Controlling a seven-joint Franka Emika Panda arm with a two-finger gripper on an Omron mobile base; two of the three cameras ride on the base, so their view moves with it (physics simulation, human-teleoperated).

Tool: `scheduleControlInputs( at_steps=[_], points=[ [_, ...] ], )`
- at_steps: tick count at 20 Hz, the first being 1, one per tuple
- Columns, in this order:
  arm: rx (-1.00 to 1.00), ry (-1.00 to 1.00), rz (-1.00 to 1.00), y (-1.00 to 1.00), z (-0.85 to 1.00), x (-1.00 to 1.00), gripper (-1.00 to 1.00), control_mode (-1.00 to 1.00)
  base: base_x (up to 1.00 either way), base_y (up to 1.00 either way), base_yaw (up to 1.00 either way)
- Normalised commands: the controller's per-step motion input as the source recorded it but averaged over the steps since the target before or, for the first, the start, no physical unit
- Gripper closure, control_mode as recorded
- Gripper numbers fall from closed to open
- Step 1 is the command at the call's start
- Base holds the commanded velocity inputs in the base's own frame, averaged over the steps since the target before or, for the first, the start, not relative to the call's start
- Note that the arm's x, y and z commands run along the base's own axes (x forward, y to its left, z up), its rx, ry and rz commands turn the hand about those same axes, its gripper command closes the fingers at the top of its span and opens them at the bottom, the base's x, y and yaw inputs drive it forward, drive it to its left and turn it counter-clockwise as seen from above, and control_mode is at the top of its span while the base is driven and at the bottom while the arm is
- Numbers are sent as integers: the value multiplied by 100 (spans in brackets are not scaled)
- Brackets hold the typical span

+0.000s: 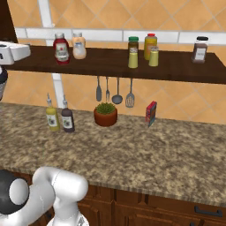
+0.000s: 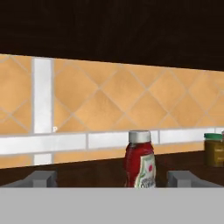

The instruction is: Put the shaker and condiment bottle from the counter next to their counterparts in the cabinet.

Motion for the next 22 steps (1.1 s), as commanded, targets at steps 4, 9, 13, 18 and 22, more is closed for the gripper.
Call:
scheduleControlInputs(
  at_steps=[4,9,13,18,22],
  points=[
    [8,13,0,0,-93,-85,-100,-100,0,0,0],
    [7,20,0,0,-100,-72,-100,-100,0,0,0],
    [7,22,0,0,-100,-65,-100,-100,0,0,0],
    [10,24,0,0,-100,-63,-100,-100,0,0,0],
    [5,23,0,1,-97,-44,-100,-100,0,0,0]
  ],
)
